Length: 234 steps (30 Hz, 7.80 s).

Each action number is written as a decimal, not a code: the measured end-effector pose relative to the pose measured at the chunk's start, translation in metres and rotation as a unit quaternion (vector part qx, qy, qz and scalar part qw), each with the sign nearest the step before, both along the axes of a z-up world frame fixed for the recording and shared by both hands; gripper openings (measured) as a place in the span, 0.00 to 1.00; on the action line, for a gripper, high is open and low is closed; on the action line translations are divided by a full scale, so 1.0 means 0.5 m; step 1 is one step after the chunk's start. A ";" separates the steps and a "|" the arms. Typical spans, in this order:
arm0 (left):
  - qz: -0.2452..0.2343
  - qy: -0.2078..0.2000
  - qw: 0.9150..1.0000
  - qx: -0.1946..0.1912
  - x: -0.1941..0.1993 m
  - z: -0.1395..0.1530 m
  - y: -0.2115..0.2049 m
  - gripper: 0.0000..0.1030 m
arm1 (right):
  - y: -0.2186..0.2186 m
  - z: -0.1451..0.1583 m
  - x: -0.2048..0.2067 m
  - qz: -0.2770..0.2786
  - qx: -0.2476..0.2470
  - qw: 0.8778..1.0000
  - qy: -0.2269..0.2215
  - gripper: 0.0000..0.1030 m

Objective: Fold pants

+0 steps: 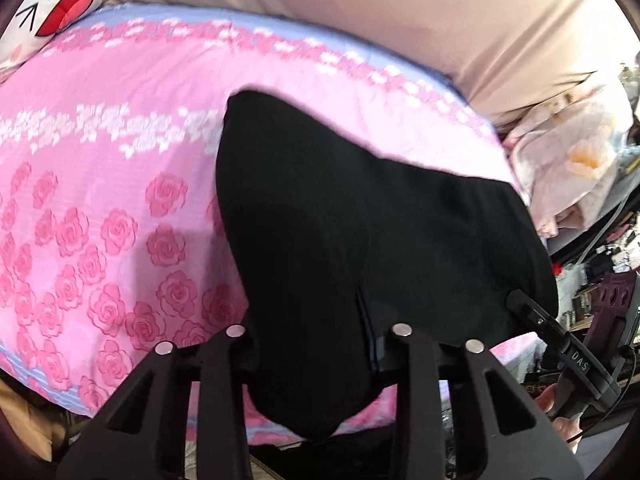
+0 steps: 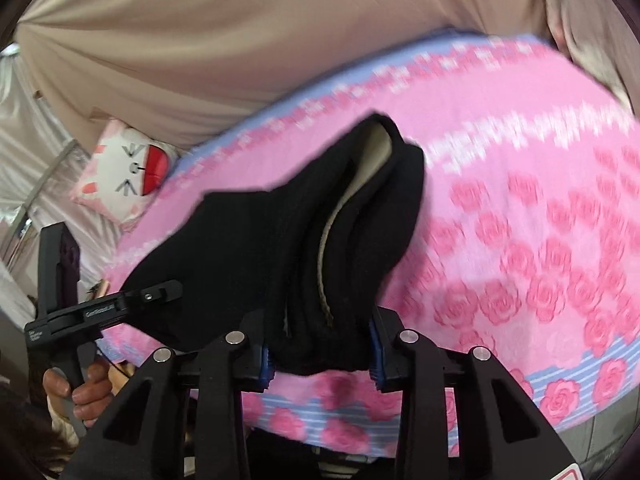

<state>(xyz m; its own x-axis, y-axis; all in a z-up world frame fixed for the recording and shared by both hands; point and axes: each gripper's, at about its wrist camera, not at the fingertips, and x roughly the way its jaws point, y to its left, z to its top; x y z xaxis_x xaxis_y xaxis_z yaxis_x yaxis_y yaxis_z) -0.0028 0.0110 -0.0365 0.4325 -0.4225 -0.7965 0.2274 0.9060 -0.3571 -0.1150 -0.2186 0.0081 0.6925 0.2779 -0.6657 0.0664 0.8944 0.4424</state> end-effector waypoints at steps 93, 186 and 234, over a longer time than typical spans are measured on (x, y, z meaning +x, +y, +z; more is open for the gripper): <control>0.056 -0.055 0.996 0.048 0.567 -0.022 -0.025 0.34 | -0.102 -0.039 0.549 -0.030 0.041 0.998 -0.023 0.36; 0.138 -0.151 0.953 0.223 0.114 -0.007 -0.025 0.96 | 0.101 0.002 0.158 -0.105 -0.209 0.971 -0.049 0.80; 0.113 -0.187 0.954 0.206 0.108 -0.020 -0.061 0.96 | 0.137 -0.051 0.190 -0.095 -0.246 0.964 -0.040 0.81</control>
<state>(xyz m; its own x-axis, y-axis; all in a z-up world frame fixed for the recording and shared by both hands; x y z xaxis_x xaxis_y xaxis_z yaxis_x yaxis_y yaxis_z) 0.0513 -0.0196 -0.0464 0.7624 0.0311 -0.6464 0.0509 0.9929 0.1078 -0.0202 -0.1502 -0.0173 0.7544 -0.1947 -0.6269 0.2327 0.9723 -0.0220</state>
